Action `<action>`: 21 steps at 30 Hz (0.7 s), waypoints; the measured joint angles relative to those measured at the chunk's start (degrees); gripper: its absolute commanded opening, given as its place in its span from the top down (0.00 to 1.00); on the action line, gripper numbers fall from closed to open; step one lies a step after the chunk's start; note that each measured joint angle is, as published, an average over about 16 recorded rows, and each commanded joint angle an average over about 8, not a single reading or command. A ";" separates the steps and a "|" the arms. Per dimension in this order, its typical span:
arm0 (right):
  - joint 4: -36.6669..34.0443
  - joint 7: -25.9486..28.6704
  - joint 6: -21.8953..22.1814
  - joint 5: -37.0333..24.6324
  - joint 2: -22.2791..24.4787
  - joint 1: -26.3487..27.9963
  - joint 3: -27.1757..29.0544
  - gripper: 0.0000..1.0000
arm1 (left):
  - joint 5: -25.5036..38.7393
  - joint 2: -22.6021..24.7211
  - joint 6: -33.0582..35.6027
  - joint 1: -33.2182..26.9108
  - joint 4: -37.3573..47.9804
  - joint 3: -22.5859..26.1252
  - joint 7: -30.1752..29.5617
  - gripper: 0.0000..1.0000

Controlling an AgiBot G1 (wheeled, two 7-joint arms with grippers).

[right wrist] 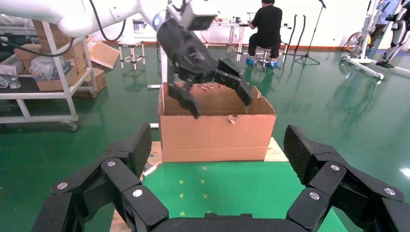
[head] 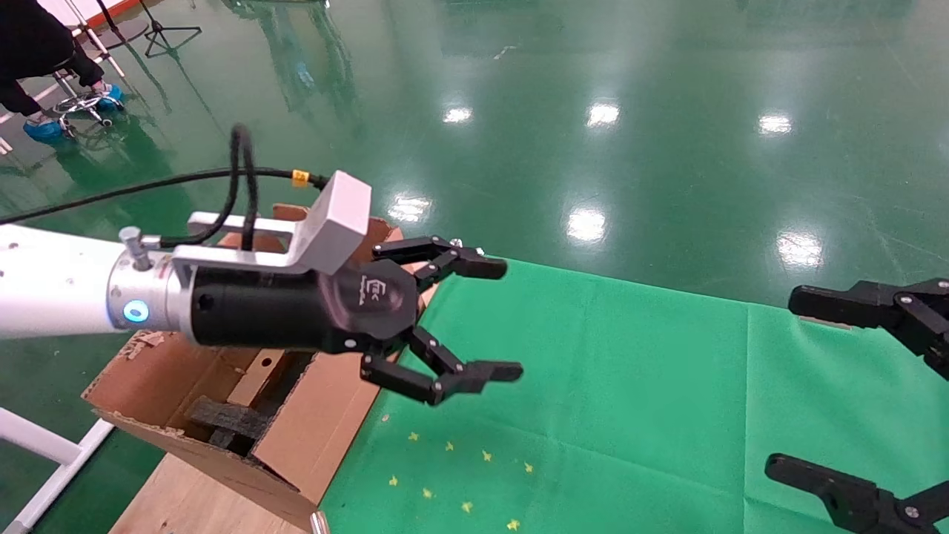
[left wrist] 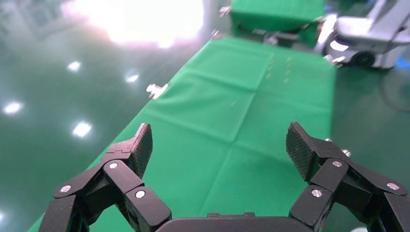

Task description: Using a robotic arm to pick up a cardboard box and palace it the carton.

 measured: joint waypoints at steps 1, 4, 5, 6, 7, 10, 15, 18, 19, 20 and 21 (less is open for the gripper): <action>0.00 0.00 0.00 0.00 0.00 0.00 0.00 0.00 | -0.89 0.10 0.29 0.83 -0.42 -0.77 0.48 0.00; 0.00 0.00 0.00 0.00 0.00 0.00 0.00 0.00 | -3.56 0.42 1.16 3.32 -1.71 -3.08 1.94 0.00; 0.00 0.00 0.00 0.00 0.00 0.00 0.00 0.00 | -4.43 0.52 1.45 4.13 -2.12 -3.83 2.42 0.00; 0.00 0.00 0.00 0.00 0.00 0.00 0.00 0.00 | -5.22 0.61 1.71 4.87 -2.50 -4.51 2.85 0.00; 0.00 0.00 0.00 0.00 0.00 0.00 0.00 0.00 | -6.04 0.71 1.97 5.63 -2.90 -5.22 3.30 0.00; 0.00 0.00 0.01 0.01 0.00 0.00 0.00 0.00 | -8.33 0.97 2.72 7.76 -4.00 -7.19 4.49 0.00; -0.01 -0.01 0.01 0.01 0.01 -0.01 0.00 0.00 | -10.97 1.28 3.59 10.20 -5.27 -9.44 5.82 0.00; -0.01 -0.01 0.02 0.02 0.01 -0.01 0.00 0.00 | -11.81 1.39 3.87 10.96 -5.66 -10.14 6.22 0.00; -0.01 -0.01 0.02 0.02 0.01 -0.01 0.00 0.00 | -11.95 1.41 3.92 11.09 -5.73 -10.27 6.28 0.00; -0.01 -0.01 0.02 0.02 0.01 -0.01 0.00 0.00 | -12.05 1.42 3.95 11.18 -5.78 -10.34 6.32 0.00; -0.02 -0.01 0.02 0.02 0.01 -0.01 0.00 0.00 | -12.11 1.43 3.97 11.23 -5.80 -10.39 6.34 0.00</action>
